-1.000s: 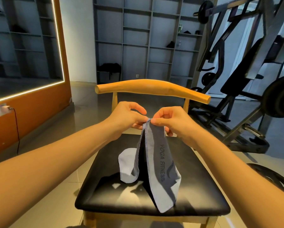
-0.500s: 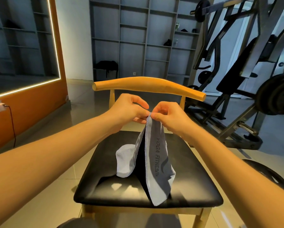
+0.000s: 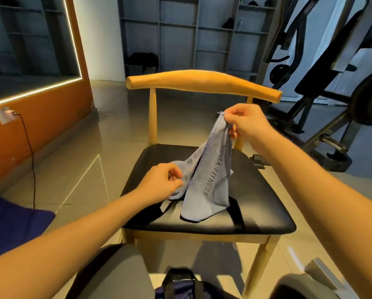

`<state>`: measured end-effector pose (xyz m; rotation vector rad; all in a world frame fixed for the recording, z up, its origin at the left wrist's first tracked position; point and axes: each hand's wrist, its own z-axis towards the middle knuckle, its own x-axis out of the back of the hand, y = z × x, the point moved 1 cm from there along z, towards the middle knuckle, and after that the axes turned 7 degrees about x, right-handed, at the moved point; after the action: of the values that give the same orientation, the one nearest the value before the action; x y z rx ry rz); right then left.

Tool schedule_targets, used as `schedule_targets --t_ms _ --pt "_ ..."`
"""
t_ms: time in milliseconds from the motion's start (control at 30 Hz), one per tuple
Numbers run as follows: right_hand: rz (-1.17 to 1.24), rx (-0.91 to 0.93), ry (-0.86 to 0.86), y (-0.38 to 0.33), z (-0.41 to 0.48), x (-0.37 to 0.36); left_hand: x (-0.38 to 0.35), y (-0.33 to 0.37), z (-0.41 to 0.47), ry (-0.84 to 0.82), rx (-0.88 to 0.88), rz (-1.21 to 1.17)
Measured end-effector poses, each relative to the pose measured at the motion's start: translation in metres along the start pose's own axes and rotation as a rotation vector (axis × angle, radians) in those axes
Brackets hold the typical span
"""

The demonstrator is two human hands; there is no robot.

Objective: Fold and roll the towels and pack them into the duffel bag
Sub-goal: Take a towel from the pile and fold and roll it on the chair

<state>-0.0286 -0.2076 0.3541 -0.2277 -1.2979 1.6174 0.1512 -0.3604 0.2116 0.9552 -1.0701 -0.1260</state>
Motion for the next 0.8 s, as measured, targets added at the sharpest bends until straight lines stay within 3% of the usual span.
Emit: schedule_targets --t_ms 100,200,433,533,800 --pt "0.04 -0.116 0.039 0.029 -0.005 0.003 -0.015 -0.021 -0.011 -0.08 -0.003 0.059" --pt "0.097 -0.205 0.109 0.057 -0.01 0.009 -0.019 -0.026 -0.015 -0.102 -0.121 0.17" --pt "0.224 -0.385 0.277 0.106 -0.019 0.015 -0.021 -0.029 -0.02 0.059 -0.325 0.487" --pt "0.29 -0.469 0.315 0.121 -0.025 0.011 -0.024 -0.027 -0.027 0.112 -0.299 0.405" --pt "0.291 -0.596 0.377 0.15 -0.03 0.011 -0.036 -0.017 -0.041 0.059 -0.247 0.237"
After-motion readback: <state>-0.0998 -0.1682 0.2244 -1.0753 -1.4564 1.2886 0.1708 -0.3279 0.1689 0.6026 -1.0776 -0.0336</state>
